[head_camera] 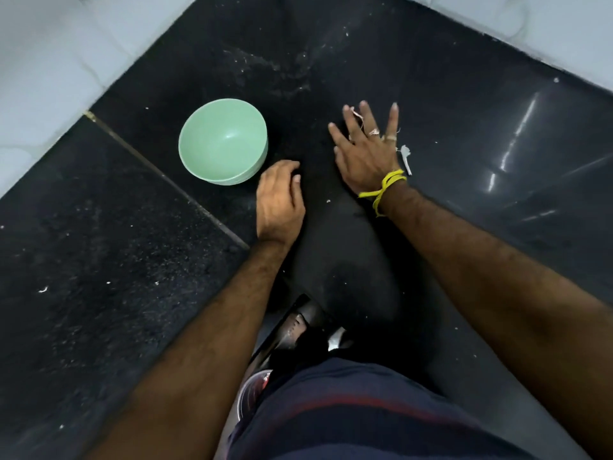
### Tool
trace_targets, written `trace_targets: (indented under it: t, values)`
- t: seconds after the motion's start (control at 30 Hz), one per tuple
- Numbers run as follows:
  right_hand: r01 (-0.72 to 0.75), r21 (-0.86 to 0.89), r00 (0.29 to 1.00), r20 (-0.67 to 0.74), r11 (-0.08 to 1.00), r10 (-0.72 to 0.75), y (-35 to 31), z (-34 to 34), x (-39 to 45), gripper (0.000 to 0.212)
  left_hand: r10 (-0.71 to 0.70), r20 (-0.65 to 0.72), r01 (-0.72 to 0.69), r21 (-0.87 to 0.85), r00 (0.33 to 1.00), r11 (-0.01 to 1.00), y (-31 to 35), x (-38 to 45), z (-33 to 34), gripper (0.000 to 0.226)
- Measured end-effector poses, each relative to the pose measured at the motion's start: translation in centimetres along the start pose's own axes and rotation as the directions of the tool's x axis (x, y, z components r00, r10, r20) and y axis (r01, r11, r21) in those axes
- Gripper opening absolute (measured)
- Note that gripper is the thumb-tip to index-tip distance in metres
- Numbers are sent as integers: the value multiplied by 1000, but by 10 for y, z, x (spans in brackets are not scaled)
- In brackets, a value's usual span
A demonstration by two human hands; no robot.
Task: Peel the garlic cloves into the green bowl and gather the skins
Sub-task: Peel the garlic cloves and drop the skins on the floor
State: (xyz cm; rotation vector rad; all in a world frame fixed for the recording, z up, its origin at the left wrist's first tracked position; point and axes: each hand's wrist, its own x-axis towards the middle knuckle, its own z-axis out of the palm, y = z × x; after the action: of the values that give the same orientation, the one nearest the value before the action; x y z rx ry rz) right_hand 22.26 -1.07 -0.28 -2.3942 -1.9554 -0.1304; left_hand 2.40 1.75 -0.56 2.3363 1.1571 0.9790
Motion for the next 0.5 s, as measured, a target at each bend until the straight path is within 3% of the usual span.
trace_targets:
  t: [0.1, 0.17, 0.23, 0.27, 0.33, 0.4, 0.5]
  values:
    - [17, 5, 999, -30, 1000, -17, -2, -7, -1, 50, -27, 17, 26, 11, 999, 1000, -1, 0, 2, 22]
    - [-12, 86, 981, -192, 996, 29, -7, -11, -10, 43, -33, 42, 32, 21, 999, 999, 1, -1, 4, 23]
    - [-119, 314, 879, -408, 942, 248, -5, -17, -27, 32, -42, 50, 42, 9, 998, 999, 4, -3, 6, 24]
    - [-197, 440, 812, -427, 876, 397, -2, -22, -38, 28, -48, 50, 47, 6, 998, 999, 5, -5, 7, 24]
    - [-411, 561, 724, -278, 719, 631, 3, -31, -56, 30, -49, 53, 48, 15, 997, 999, 7, -7, 8, 24]
    - [-494, 475, 760, -172, 729, 627, 8, -38, -60, 30, -51, 78, 48, 38, 996, 998, 9, -6, 8, 24]
    - [-328, 360, 927, -53, 873, 370, 15, -43, -45, 26, -31, 139, 18, 98, 990, 995, 14, -5, 7, 24]
